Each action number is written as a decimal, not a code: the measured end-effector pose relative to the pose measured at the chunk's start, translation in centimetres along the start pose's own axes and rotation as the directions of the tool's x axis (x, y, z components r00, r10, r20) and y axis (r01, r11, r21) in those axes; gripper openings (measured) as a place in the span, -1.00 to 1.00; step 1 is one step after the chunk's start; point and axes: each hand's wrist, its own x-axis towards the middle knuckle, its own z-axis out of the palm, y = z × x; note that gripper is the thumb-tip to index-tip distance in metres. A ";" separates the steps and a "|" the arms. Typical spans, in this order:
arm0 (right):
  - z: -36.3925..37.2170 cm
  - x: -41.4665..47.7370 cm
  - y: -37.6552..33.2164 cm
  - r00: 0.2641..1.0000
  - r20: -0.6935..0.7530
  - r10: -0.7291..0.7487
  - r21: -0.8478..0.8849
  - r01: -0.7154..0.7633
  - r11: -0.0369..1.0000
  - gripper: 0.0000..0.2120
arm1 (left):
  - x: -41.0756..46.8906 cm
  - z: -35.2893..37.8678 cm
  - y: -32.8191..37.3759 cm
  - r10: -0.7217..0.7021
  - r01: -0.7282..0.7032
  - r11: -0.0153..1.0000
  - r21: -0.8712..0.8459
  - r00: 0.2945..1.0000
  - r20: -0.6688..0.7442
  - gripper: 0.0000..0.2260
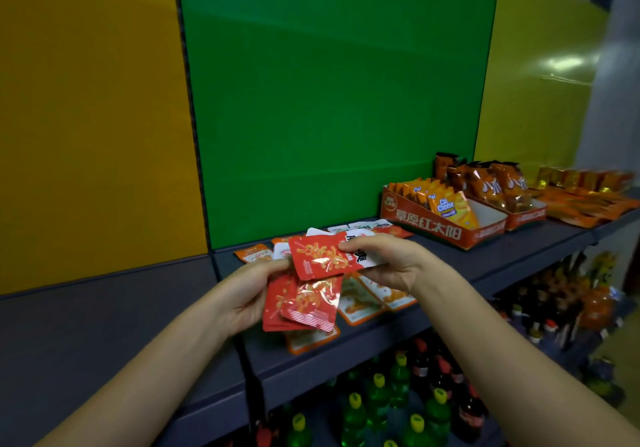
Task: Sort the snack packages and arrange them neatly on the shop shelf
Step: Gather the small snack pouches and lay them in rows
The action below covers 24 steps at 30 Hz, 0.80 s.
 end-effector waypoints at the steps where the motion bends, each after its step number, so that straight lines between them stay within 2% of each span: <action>1: -0.5 0.8 -0.2 1.000 -0.003 0.002 0.014 -0.002 1.000 -0.90 | 0.7 0.7 0.2 -0.005 0.005 1.000 -0.025 1.000 0.017 -0.84; 5: -3.0 3.7 -0.9 1.000 -0.010 0.007 0.094 -0.006 0.996 -0.96 | 3.2 2.3 1.1 -0.009 0.014 0.998 -0.069 0.997 0.073 -0.89; 8: -4.5 5.7 -1.4 1.000 0.009 0.023 0.150 -0.024 0.988 -0.95 | 4.7 3.2 1.3 0.027 -0.027 1.000 0.003 0.996 0.080 -0.90; 11: -5.7 7.5 -1.9 0.996 0.075 0.052 0.087 -0.058 0.994 -0.97 | 6.4 4.1 1.1 0.054 -0.057 0.991 0.118 0.998 0.030 -0.78; 13: -7.0 8.4 -2.4 0.994 0.096 0.046 0.032 -0.050 0.998 -0.97 | 7.3 4.6 1.0 0.062 -0.058 0.987 0.150 0.998 -0.022 -0.80; 16: -10.2 9.3 -3.9 0.991 0.124 -0.041 -0.147 0.059 0.987 -0.96 | 8.5 5.0 1.2 0.075 -0.059 0.983 0.175 0.993 -0.088 -0.82; 20: -15.9 9.8 -7.1 0.984 0.126 -0.126 -0.375 0.165 0.912 -0.95 | 9.8 5.8 1.7 0.077 -0.037 0.979 0.200 0.978 -0.194 -0.86; 22: -18.9 10.2 -8.7 0.979 0.134 -0.156 -0.560 0.205 0.803 -0.93 | 10.3 6.7 1.9 0.088 -0.040 0.978 0.205 0.969 -0.232 -0.88; 24: -21.5 11.2 -10.0 0.976 0.143 -0.164 -0.753 0.215 0.622 -0.87 | 11.0 7.8 2.0 0.105 -0.053 0.979 0.197 0.958 -0.266 -0.89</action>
